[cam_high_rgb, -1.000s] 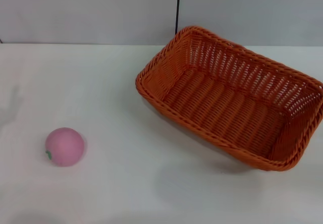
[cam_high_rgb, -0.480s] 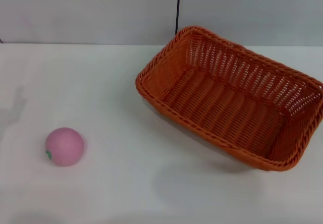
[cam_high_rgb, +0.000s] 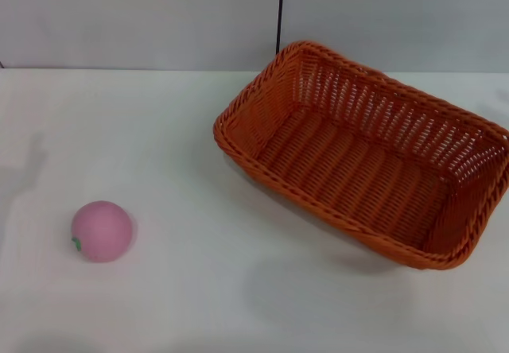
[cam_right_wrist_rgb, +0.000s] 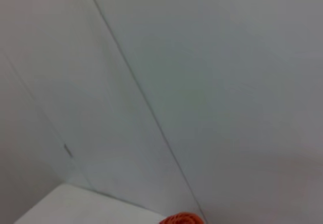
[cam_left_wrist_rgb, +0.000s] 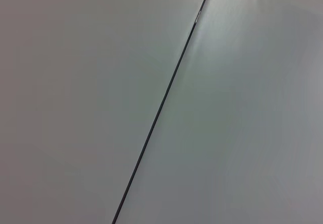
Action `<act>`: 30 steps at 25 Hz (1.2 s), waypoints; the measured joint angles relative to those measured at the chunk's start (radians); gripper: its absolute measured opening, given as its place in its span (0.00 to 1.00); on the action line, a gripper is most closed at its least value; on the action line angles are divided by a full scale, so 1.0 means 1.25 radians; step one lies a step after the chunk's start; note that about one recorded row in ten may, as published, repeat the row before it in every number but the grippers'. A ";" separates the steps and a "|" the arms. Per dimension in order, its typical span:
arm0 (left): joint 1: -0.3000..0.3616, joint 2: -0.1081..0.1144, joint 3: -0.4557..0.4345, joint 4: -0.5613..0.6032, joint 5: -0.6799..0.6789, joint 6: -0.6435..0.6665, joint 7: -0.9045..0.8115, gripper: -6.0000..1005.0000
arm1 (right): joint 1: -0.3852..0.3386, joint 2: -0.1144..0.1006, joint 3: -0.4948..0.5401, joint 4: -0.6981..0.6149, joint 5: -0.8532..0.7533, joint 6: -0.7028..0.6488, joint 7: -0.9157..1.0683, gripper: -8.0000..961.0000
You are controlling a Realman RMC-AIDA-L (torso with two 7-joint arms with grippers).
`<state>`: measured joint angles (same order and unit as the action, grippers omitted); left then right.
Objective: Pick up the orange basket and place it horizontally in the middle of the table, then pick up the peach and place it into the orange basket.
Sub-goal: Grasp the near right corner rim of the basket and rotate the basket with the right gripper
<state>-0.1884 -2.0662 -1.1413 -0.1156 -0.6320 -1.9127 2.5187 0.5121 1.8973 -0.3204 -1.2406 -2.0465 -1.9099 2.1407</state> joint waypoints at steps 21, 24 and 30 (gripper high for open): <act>0.007 -0.002 0.021 0.005 0.000 0.008 -0.001 0.81 | 0.196 -0.035 -0.269 0.044 -0.364 0.042 0.076 0.77; 0.009 -0.002 0.023 0.005 0.000 0.009 -0.001 0.81 | 0.196 -0.033 -0.304 0.069 -0.374 0.062 0.077 0.77; 0.012 -0.002 0.025 0.005 0.000 0.008 -0.011 0.80 | 0.199 -0.026 -0.364 0.133 -0.409 0.120 0.074 0.77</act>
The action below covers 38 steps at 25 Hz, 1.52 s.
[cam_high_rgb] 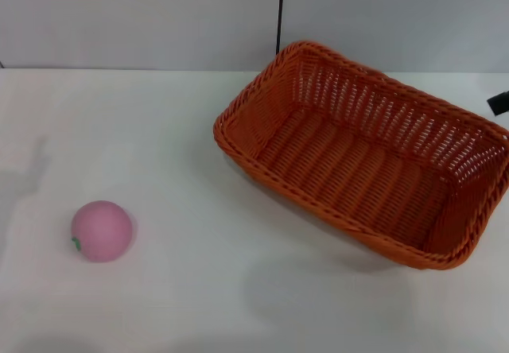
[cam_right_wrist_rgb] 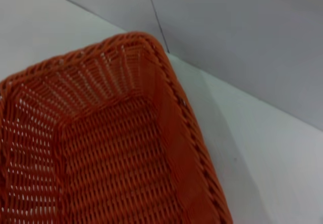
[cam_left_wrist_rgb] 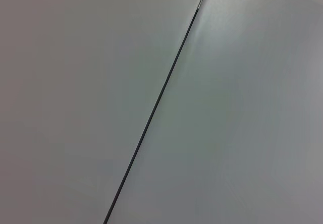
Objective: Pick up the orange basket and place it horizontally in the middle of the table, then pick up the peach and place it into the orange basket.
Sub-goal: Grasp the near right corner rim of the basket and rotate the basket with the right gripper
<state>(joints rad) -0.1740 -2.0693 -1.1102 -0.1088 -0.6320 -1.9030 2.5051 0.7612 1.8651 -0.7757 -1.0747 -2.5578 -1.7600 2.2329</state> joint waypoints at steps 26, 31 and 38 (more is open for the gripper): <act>-0.003 0.001 0.002 -0.002 0.000 0.005 -0.001 0.79 | 0.003 0.034 -0.084 0.165 -0.040 0.160 -0.036 0.53; -0.003 0.001 0.002 -0.001 0.000 0.007 -0.001 0.78 | 0.002 0.035 -0.080 0.152 -0.037 0.152 -0.043 0.37; -0.002 0.001 0.002 -0.006 -0.003 0.007 -0.001 0.78 | -0.027 0.044 -0.045 0.064 -0.002 0.141 -0.065 0.22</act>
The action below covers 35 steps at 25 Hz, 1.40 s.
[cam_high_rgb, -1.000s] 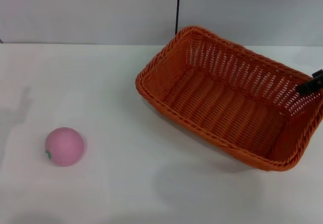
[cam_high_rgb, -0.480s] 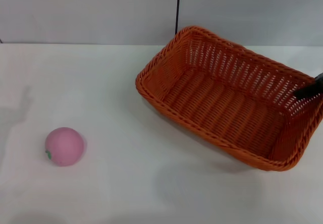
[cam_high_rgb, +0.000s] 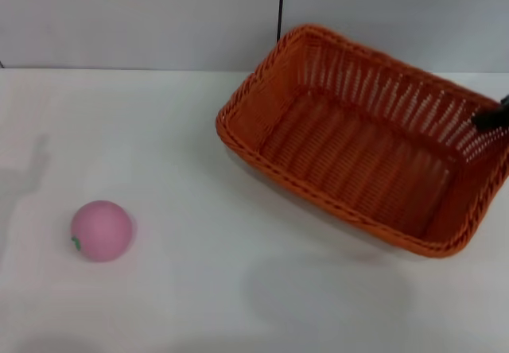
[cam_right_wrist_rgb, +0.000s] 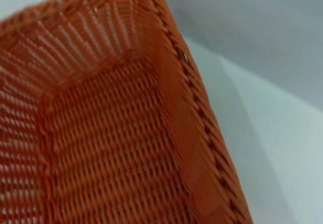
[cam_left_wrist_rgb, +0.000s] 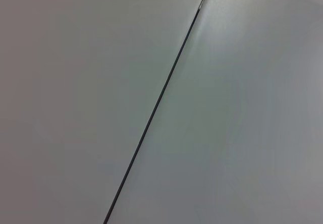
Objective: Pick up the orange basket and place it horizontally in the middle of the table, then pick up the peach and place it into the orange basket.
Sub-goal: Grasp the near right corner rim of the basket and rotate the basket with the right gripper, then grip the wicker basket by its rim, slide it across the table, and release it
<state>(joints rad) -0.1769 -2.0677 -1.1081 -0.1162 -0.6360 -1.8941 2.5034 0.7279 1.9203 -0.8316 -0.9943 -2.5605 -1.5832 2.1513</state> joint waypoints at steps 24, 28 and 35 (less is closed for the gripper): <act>0.001 0.000 -0.001 0.000 -0.002 0.000 0.000 0.76 | -0.048 -0.008 0.047 -0.089 0.329 -0.142 -0.375 0.19; -0.003 0.000 -0.001 0.000 -0.003 0.001 0.000 0.76 | -0.023 -0.011 0.043 -0.027 0.344 -0.148 -0.432 0.19; -0.009 0.000 -0.001 0.000 -0.003 0.003 0.000 0.75 | 0.034 -0.022 0.049 0.111 0.344 -0.131 -0.504 0.19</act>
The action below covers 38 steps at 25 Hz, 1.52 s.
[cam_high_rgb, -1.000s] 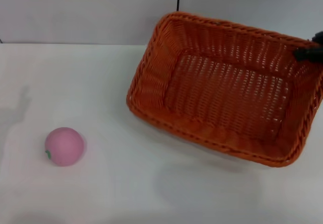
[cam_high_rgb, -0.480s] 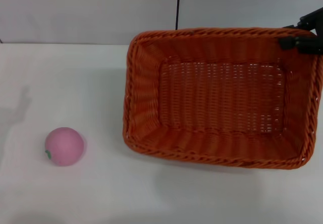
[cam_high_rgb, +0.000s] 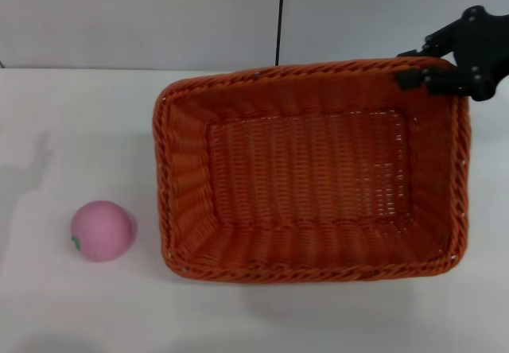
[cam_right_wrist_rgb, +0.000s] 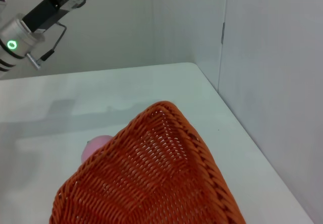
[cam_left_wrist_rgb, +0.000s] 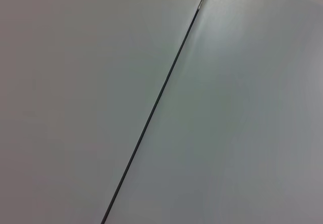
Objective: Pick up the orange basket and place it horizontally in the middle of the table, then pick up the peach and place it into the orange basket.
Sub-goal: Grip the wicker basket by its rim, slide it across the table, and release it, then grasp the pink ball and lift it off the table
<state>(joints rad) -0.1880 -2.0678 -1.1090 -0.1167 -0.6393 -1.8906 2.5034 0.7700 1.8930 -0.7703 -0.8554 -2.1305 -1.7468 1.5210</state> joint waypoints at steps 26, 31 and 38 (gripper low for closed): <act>0.014 -0.001 0.017 -0.001 0.006 -0.004 0.000 0.73 | 0.013 0.010 0.018 0.086 -0.003 0.121 -0.028 0.34; 0.019 0.002 0.044 0.004 0.007 -0.019 0.000 0.73 | -0.043 0.053 0.134 0.034 0.060 0.149 -0.064 0.41; -0.001 0.006 0.122 0.073 0.007 -0.009 0.009 0.73 | -0.216 0.108 0.167 0.049 0.402 0.157 -0.159 0.40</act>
<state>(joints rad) -0.1892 -2.0609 -0.9563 -0.0254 -0.6302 -1.9023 2.5152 0.4999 2.0279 -0.5614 -0.7942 -1.6285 -1.5503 1.3225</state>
